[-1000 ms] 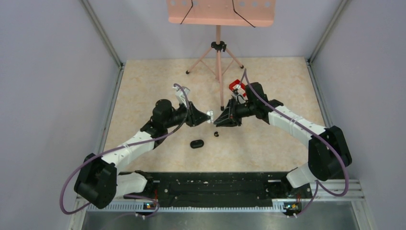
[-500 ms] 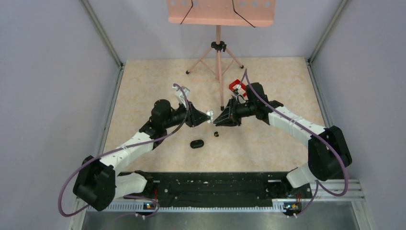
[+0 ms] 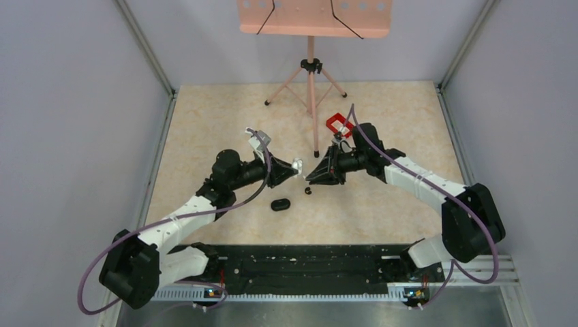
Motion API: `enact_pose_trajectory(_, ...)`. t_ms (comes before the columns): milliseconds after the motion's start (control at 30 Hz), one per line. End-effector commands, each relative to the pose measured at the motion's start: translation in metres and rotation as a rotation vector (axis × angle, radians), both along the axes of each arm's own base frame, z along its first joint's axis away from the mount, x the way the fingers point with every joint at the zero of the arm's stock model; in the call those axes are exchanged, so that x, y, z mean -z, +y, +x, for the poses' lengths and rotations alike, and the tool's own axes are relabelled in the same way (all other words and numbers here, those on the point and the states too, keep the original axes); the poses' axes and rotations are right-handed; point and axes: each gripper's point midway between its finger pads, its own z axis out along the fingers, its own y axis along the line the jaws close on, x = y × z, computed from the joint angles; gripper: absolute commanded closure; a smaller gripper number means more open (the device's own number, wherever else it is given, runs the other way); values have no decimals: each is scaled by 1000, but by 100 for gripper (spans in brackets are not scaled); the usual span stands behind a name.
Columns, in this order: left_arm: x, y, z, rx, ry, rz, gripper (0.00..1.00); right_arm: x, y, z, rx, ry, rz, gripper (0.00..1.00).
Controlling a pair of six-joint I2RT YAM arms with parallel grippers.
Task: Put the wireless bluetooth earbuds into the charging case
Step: Insert the left earbud into the left side groove of the charging case.
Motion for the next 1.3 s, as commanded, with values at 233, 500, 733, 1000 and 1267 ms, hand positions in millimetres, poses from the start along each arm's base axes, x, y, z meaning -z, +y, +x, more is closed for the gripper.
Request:
enact_pose_trajectory(233, -23, 2, 3, 0, -227, -11, 100, -19, -6, -3, 47, -22, 69, 89)
enact_pose_trajectory(500, -31, 4, 10, -65, -239, -37, 100, -25, -4, 2, 88, -19, 99, 89)
enact_pose_trajectory(733, -29, 1, 11, -70, -233, -37, 100, -32, -2, 7, 105, -33, 129, 89)
enact_pose_trajectory(1000, -29, 0, 11, -70, -232, -37, 100, -39, 3, 16, 111, -54, 147, 89)
enact_pose_trajectory(1267, -29, -3, 11, -66, -226, -39, 100, -40, 8, 22, 109, -64, 152, 89)
